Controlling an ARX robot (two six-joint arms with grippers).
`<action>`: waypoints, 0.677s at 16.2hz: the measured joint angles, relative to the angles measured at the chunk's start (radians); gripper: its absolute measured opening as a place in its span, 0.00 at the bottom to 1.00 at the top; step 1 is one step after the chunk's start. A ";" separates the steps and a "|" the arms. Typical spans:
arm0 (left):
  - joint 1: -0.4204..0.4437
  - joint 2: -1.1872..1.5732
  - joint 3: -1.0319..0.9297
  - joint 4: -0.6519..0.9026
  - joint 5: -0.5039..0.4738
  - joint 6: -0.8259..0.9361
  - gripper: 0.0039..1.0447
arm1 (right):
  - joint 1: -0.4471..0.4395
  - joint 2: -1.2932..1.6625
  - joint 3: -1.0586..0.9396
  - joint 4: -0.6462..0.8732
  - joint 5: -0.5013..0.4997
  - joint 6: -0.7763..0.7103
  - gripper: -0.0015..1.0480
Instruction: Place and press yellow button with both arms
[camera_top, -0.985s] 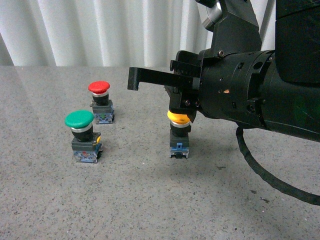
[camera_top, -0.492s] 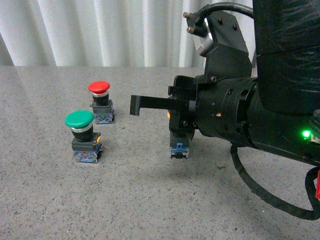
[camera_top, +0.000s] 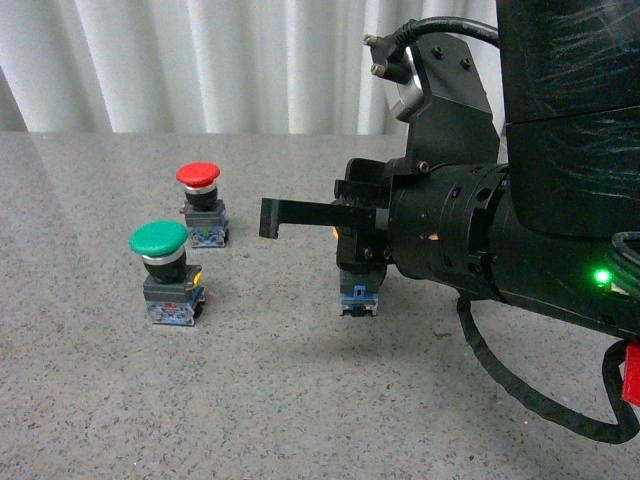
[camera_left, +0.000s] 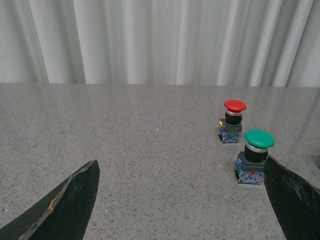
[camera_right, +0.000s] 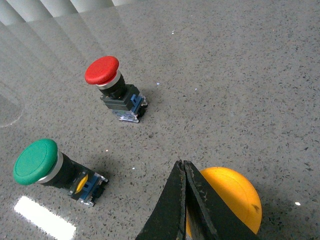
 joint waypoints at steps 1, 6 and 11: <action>0.000 0.000 0.000 0.000 0.000 0.000 0.94 | 0.000 0.006 0.005 0.000 0.000 0.000 0.02; 0.000 0.000 0.000 0.000 0.000 0.000 0.94 | -0.001 0.026 0.019 -0.026 0.002 0.001 0.02; 0.000 0.000 0.000 0.000 0.000 0.000 0.94 | -0.007 -0.032 -0.033 0.079 -0.039 0.029 0.02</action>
